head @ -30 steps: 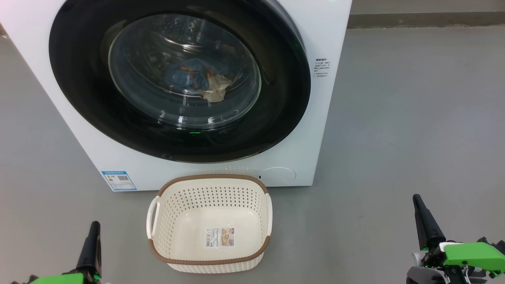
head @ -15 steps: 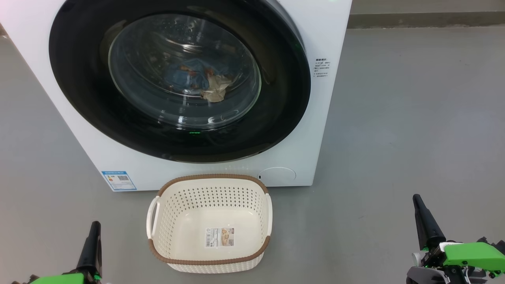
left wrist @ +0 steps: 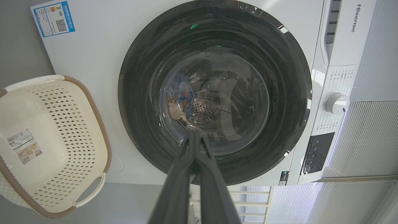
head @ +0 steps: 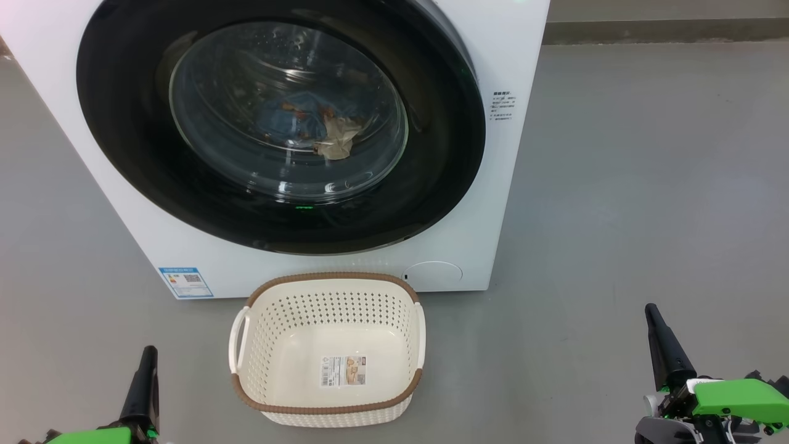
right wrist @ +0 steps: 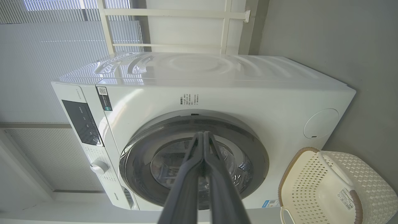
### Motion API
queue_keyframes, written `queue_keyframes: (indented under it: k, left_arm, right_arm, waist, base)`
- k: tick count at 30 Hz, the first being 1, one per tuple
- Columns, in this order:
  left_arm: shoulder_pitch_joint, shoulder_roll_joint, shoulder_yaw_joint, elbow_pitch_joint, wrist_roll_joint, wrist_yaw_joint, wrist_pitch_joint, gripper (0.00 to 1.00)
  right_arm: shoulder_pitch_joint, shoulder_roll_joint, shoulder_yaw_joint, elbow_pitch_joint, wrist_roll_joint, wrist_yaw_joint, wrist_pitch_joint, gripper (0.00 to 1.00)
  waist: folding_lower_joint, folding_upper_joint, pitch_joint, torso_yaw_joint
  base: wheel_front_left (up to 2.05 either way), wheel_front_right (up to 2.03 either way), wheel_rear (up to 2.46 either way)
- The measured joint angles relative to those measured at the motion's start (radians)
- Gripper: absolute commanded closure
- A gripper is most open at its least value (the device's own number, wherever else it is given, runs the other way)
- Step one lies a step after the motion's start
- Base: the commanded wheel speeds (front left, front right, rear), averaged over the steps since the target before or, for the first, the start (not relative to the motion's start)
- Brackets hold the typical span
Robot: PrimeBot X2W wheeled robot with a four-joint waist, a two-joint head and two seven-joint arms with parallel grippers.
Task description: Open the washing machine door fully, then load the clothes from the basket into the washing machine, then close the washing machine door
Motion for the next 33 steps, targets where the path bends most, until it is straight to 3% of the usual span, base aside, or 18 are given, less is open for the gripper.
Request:
queue_keyframes:
  k: [33]
  left_arm:
    - [0.0, -0.001, 0.003, 0.0, 0.003, 0.0, 0.001, 1.0]
  right_arm:
    - [0.0, 0.0, -0.001, 0.0, 0.0, 0.0, 0.0, 1.0]
  waist:
    - [0.0, 0.0, 0.0, 0.0]
  base:
    - [0.0, 0.0, 0.0]
